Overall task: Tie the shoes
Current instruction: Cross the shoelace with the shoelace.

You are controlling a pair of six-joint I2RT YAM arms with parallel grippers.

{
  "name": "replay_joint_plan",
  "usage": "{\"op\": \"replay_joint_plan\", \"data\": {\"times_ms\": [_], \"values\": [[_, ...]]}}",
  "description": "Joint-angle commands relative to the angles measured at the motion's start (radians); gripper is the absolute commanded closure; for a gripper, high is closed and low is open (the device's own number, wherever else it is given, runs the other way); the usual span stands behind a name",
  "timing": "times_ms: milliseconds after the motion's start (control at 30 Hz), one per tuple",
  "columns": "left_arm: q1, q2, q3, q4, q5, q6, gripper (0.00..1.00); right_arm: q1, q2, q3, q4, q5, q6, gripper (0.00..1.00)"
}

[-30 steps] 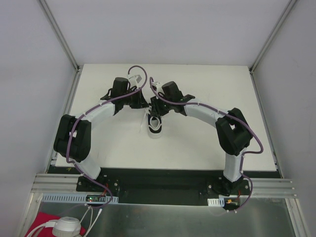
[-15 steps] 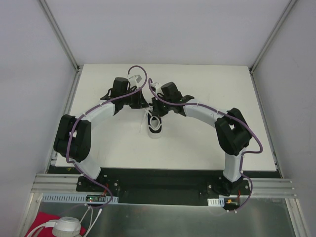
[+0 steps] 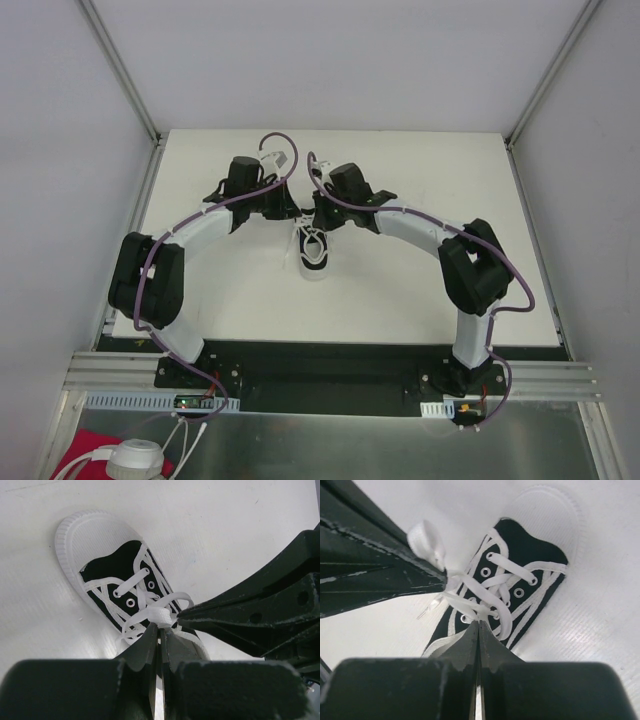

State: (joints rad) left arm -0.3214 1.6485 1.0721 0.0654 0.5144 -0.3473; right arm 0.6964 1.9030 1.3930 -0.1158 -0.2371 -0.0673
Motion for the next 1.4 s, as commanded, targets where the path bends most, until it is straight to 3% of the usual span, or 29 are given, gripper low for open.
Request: {"op": "replay_joint_plan", "data": {"times_ms": [0,500,1233,1300,1367], "values": [[-0.007,-0.058,0.025,0.007,0.006,0.03,1.0,-0.006,-0.041,0.043,0.022,0.059,0.032,0.99],[-0.007,-0.069,0.022,0.007,0.013,0.027,1.0,-0.011,0.021,0.115,-0.024,0.084,0.044,0.99],[-0.007,-0.067,0.034,-0.001,0.013,0.027,1.0,-0.008,0.019,0.064,-0.042,0.099,0.023,0.99],[-0.005,-0.065,0.035,-0.001,0.013,0.027,1.0,-0.008,0.019,0.061,-0.044,0.101,0.023,0.97],[-0.005,-0.065,0.037,-0.001,0.015,0.027,1.0,-0.008,0.018,0.06,-0.045,0.104,0.02,0.87]]}}
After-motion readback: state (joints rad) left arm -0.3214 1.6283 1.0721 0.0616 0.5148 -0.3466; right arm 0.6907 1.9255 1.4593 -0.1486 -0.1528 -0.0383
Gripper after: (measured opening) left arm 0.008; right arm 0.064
